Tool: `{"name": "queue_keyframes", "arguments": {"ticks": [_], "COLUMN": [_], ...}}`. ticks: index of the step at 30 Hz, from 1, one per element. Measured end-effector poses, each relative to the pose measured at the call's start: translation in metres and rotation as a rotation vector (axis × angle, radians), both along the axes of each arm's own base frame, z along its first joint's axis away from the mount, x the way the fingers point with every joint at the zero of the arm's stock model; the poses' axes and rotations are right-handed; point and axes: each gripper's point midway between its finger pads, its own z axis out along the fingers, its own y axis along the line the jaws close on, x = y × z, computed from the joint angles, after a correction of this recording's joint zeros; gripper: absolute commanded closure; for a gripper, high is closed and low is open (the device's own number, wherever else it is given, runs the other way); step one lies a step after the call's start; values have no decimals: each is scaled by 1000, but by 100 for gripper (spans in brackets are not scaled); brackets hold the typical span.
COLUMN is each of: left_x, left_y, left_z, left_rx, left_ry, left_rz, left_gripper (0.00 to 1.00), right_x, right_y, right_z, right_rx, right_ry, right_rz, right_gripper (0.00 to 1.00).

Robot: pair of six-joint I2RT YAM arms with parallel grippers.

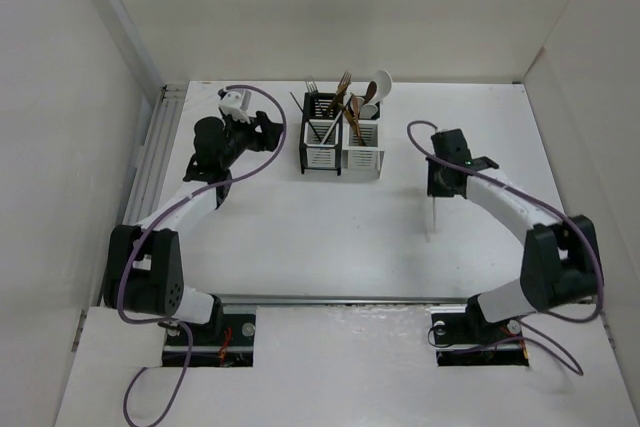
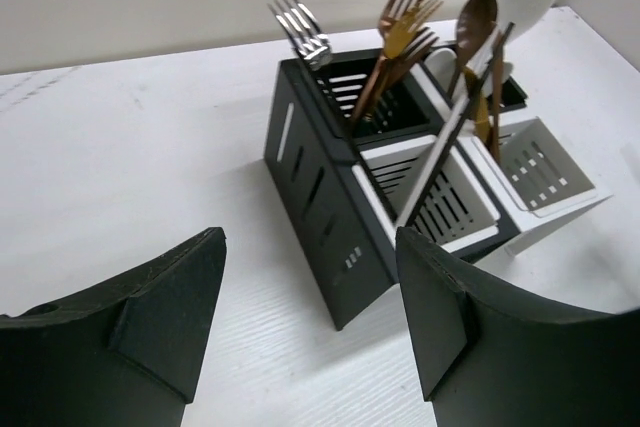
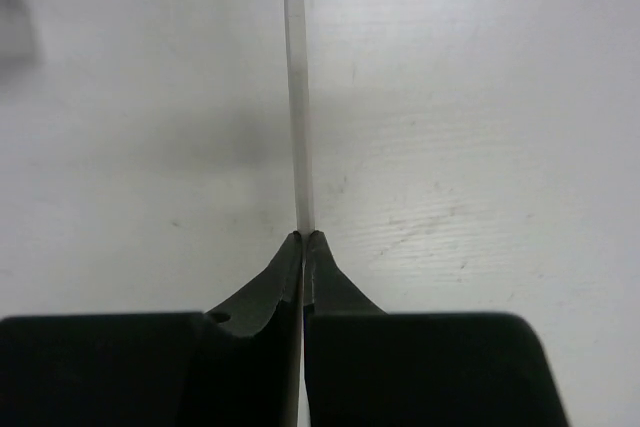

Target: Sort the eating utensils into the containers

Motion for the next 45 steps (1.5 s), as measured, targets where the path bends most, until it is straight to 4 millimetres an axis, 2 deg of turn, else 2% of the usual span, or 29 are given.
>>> {"name": "queue_keyframes", "arguments": {"ticks": [3,6,8,11,13,14,15,18,21,25,28,31,38,42,45], "left_x": [-3,-10,-14,-22,-30,-32,-34,-50,-63,-72,-73,-74,-68,-67,-67], "left_y": [13,16,19,27,38,40,44,55,63,72,76,78,83,83,83], "left_z": [1,4,8,15,19,20,22,26,23,15,8,4,-8,-12,-12], "left_rx": [-1,3,10,26,44,49,59,81,101,120,128,132,139,140,139], "left_ry": [-3,-1,-2,-2,2,2,-1,-11,-6,18,39,52,86,98,98], "left_rz": [31,39,48,72,108,114,132,172,206,245,265,280,296,298,297], "left_gripper": [34,34,34,34,34,34,34,34,34,34,34,34,34,34,34], "right_x": [26,56,76,106,126,132,141,161,176,183,183,180,163,155,152], "right_y": [5,24,47,93,133,144,170,226,269,301,308,306,294,296,299], "right_z": [64,140,191,253,281,295,296,299,274,226,206,200,155,138,137], "right_rx": [17,51,91,148,199,222,251,326,362,377,383,397,393,405,423], "right_ry": [-247,-526,-706,-926,-1037,-1094,-1120,-1202,-1214,-1168,-1141,-1144,-1056,-1012,-1006], "right_rz": [-19,-6,29,114,186,206,255,353,424,482,489,482,456,454,448], "right_gripper": [100,100,100,100,100,100,100,100,100,100,100,100,100,100,80]}}
